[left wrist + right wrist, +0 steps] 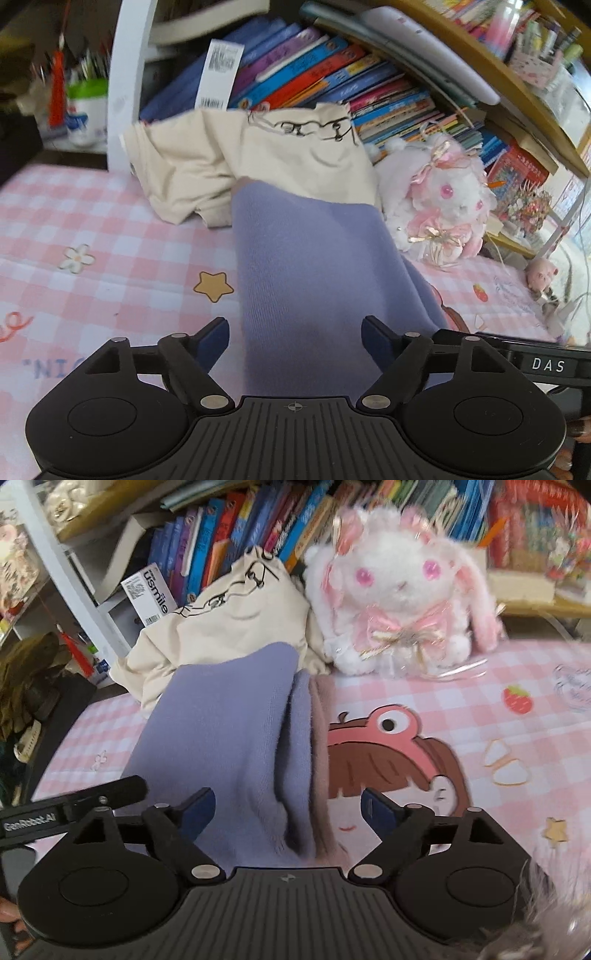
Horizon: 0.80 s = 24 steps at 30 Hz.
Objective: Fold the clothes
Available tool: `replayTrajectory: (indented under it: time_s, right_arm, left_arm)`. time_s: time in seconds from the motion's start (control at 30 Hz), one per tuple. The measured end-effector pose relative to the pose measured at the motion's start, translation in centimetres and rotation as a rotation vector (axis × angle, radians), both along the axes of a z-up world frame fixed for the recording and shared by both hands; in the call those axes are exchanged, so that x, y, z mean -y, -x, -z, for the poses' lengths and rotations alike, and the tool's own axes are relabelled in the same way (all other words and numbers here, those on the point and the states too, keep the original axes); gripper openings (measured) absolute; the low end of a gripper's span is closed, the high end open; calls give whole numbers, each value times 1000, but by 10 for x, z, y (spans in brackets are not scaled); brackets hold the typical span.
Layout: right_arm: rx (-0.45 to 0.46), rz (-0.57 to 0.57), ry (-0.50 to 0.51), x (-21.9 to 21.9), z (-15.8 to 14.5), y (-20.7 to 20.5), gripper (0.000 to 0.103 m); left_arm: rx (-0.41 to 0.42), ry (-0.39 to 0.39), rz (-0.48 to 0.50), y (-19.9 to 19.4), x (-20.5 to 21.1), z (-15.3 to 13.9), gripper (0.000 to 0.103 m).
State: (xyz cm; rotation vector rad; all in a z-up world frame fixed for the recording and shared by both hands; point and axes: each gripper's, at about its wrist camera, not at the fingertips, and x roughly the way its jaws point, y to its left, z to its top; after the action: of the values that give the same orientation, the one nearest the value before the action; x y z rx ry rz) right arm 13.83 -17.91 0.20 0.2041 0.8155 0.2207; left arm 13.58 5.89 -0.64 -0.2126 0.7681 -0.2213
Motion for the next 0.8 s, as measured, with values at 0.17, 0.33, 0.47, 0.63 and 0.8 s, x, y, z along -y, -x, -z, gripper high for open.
replayTrajectory:
  time_s: [0.17,0.33,0.47,0.63,0.8]
  right_arm:
    - [55,0,84,1,-3,33,90]
    - [61,22,131,8,-1,62,91]
    - [54,27,132,15,2,82,92]
    - [43,29,165,22,7,98,97]
    - [37,55,193,27,12,109,102]
  left_arm:
    - [33,-36,-26,30,12,-4,83]
    - [27,-34,-67,55,22,-2,87]
    - [15,-98,-79,72,36,4,89]
    - [-5,-128,-65,87,46,8,89]
    - [16,-135,-84,101,50,3,90]
